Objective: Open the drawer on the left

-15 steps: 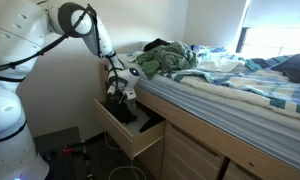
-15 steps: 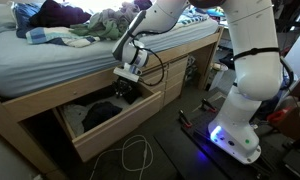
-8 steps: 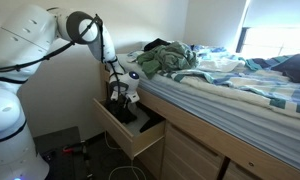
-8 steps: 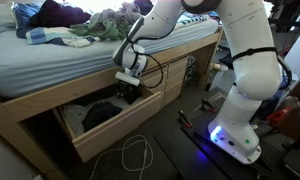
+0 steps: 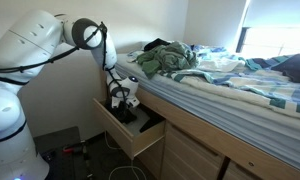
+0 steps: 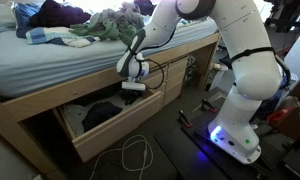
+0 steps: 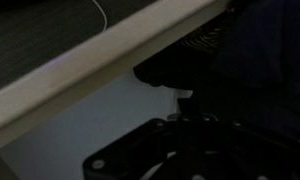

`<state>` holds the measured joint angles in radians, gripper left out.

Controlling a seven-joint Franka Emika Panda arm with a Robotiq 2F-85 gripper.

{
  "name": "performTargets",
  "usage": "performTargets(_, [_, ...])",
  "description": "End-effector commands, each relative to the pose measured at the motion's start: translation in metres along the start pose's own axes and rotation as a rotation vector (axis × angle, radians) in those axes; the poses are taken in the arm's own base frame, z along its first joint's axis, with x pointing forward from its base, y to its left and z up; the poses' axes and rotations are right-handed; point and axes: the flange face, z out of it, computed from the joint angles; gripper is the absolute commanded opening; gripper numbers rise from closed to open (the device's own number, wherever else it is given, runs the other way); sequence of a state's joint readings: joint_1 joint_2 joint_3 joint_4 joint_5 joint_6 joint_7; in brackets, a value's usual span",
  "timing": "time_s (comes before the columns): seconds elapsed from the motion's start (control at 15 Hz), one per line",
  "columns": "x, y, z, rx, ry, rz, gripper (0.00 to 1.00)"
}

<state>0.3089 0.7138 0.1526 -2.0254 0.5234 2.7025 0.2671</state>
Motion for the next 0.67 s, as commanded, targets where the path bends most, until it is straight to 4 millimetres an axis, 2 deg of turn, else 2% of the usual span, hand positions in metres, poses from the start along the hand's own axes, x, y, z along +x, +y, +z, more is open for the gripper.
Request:
performTargets(0.0, [-0.013,0.006,-0.004,-0.077,-0.125,-0.029,0.00])
performTargets(0.27, [-0.029,0.010,-0.006,-0.150,-0.297,-0.045,0.00])
performTargets(0.6, [-0.038,0.013,-0.014,-0.195,-0.420,-0.022,0.00])
